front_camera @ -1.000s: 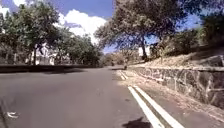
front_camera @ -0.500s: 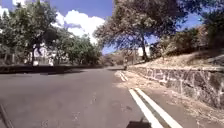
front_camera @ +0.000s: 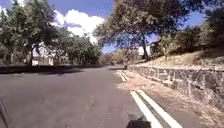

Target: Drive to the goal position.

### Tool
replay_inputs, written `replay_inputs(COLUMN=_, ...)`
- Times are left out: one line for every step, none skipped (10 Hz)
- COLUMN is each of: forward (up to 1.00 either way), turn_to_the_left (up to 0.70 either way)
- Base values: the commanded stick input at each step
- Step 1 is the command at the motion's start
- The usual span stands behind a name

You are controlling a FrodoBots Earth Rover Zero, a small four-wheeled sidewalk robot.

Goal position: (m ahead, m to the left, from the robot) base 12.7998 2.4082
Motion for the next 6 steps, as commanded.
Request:
replay_inputs(forward=0.50, turn_to_the_left=0.00)
replay_inputs(forward=0.50, turn_to_the_left=0.00)
replay_inputs(forward=0.50, turn_to_the_left=0.00)
replay_inputs(forward=0.50, turn_to_the_left=0.00)
replay_inputs(forward=0.50, turn_to_the_left=0.11)
replay_inputs(forward=0.50, turn_to_the_left=0.38)
